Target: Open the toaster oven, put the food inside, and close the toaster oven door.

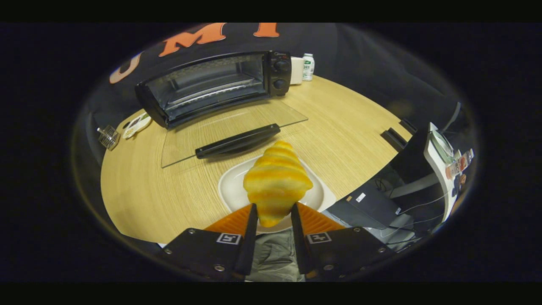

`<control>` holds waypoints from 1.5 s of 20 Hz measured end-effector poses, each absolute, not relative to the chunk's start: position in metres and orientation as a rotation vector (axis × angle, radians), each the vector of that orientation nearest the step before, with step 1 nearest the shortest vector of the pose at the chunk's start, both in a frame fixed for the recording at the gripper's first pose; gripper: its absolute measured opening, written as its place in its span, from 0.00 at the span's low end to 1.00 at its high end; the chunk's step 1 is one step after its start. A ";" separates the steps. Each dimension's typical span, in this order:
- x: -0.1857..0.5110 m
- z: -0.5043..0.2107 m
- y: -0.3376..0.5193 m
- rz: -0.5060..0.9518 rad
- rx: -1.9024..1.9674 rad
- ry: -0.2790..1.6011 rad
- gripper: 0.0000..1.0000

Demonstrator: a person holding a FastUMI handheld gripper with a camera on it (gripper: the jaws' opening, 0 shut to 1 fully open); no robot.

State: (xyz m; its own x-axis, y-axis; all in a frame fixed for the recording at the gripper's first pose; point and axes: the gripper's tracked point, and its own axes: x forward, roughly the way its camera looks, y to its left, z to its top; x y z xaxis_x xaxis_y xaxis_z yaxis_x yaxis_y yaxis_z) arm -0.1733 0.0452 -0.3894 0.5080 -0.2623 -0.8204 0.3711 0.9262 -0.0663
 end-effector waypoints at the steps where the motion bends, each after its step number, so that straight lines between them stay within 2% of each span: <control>1: -0.173 -0.390 0.043 -0.376 0.119 0.964 0.42; 5: -0.176 -0.380 0.040 -0.365 0.107 0.954 0.38; 16: -0.155 -0.308 0.034 -0.319 0.139 0.818 0.37; 30: -0.042 -0.283 0.079 0.053 0.204 0.778 0.37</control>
